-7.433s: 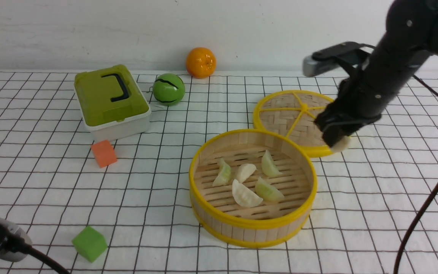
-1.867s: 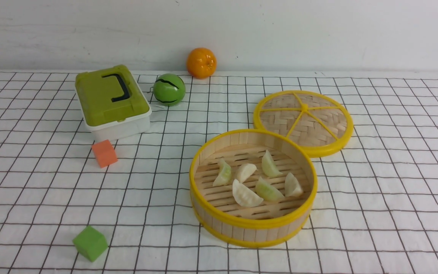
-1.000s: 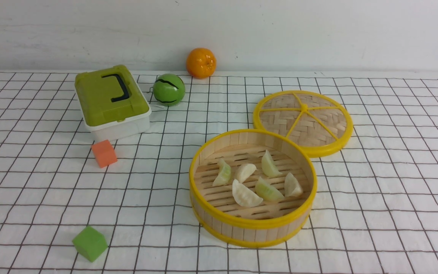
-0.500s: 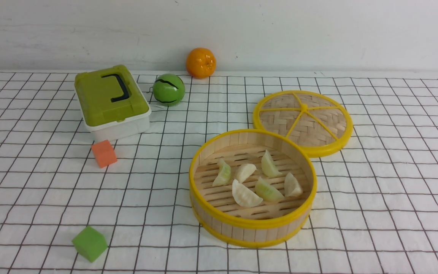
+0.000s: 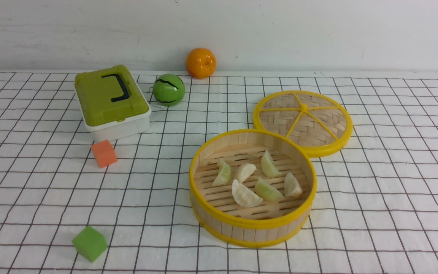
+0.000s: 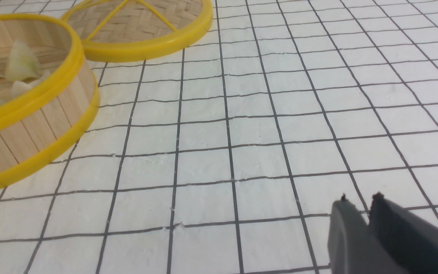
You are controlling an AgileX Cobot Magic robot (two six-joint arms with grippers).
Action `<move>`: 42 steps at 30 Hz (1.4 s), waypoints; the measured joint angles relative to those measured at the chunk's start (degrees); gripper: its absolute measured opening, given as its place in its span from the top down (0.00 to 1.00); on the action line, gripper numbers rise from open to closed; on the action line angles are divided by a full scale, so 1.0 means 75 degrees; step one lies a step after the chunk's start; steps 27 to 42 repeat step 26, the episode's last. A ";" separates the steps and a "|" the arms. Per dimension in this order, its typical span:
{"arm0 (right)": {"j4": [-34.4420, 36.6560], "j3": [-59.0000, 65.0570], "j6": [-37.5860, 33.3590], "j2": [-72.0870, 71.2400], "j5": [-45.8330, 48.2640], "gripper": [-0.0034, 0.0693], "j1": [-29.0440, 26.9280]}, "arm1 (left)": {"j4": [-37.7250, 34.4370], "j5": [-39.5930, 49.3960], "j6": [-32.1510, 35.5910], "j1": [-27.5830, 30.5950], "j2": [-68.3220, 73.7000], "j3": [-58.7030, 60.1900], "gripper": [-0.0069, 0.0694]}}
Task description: Put the dumplings into the steamer on the table with the white tablecloth.
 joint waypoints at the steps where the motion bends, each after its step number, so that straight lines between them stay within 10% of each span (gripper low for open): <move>1: 0.0000 0.0000 0.0000 0.0000 0.0000 0.83 0.0000 | 0.0000 0.0000 0.0000 0.0000 0.0000 0.0000 0.92; 42: 0.0000 0.0000 0.0000 0.0000 0.0000 0.80 0.0000 | 0.0000 0.0000 0.0000 0.0000 0.0000 0.0000 0.90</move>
